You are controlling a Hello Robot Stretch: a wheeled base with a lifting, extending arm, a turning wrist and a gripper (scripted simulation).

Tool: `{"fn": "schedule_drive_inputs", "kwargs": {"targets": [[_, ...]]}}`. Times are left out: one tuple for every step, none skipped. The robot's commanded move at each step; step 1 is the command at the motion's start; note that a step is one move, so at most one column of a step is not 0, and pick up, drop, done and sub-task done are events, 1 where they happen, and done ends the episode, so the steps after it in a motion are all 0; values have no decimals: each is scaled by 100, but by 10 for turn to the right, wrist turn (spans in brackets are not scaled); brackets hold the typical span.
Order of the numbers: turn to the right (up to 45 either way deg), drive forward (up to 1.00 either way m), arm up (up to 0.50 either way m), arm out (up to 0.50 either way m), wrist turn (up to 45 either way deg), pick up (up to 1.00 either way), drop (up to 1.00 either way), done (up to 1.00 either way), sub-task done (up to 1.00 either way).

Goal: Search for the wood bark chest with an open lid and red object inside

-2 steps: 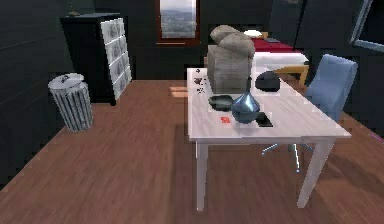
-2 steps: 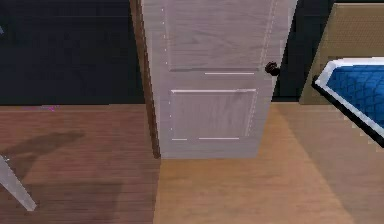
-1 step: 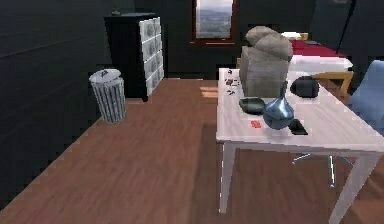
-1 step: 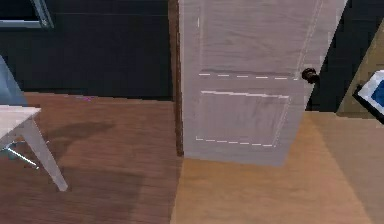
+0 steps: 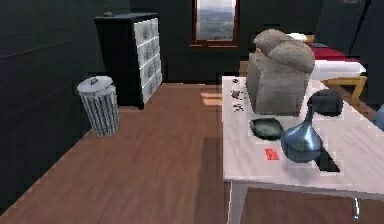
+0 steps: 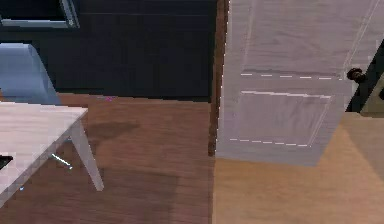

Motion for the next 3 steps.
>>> {"fn": "schedule_drive_inputs", "kwargs": {"targets": [[-90,0,0,0,0,0,0,0,0],[0,55,0,0,0,0,0,0,0],[420,0,0,0,0,0,0,0,0]]}}
